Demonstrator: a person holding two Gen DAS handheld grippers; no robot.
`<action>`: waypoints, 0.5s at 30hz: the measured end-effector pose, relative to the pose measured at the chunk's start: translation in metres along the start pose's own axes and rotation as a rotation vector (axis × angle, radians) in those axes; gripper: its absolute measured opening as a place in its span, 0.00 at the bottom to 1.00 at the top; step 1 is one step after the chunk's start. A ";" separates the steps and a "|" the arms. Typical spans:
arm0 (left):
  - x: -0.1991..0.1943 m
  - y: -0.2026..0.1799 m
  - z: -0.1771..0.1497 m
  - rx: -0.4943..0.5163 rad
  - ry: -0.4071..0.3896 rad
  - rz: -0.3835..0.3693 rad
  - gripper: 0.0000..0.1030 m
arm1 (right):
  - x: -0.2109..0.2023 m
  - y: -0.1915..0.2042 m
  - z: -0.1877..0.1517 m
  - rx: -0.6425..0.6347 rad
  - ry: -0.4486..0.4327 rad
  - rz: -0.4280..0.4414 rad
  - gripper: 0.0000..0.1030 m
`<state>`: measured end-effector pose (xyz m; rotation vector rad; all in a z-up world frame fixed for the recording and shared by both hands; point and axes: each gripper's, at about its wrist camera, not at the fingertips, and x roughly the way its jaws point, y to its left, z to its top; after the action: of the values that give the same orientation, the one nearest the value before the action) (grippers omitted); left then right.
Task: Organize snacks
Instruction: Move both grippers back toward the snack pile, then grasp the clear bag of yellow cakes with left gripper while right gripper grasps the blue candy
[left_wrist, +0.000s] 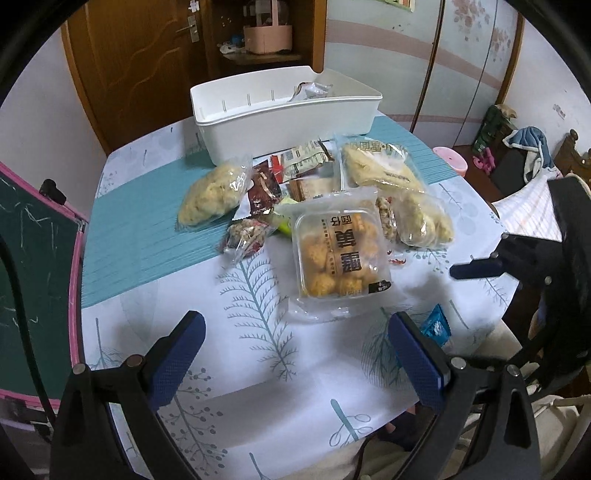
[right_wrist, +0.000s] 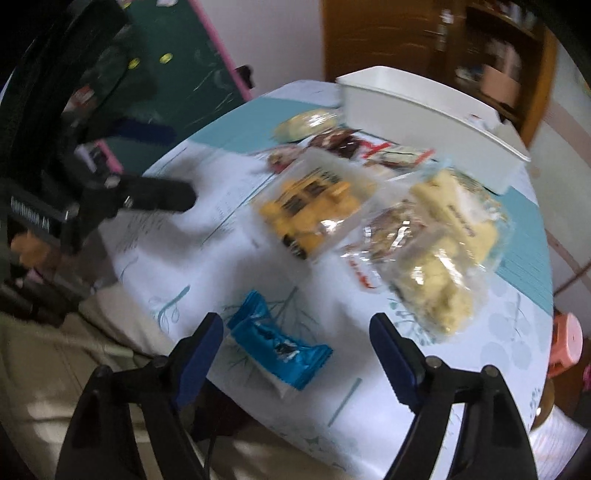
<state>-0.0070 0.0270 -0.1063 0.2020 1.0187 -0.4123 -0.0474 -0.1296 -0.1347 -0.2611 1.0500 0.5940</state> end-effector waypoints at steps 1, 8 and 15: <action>0.002 0.000 0.002 -0.001 0.003 -0.003 0.96 | 0.003 0.002 -0.001 -0.018 0.008 0.005 0.79; 0.016 -0.004 0.012 0.000 0.011 -0.025 0.96 | 0.029 0.019 -0.011 -0.152 0.074 -0.019 0.73; 0.048 -0.013 0.026 -0.034 0.054 -0.071 0.96 | 0.031 0.004 -0.014 -0.076 0.085 -0.017 0.46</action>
<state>0.0301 -0.0058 -0.1336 0.1476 1.0879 -0.4552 -0.0491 -0.1226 -0.1687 -0.3644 1.1075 0.6127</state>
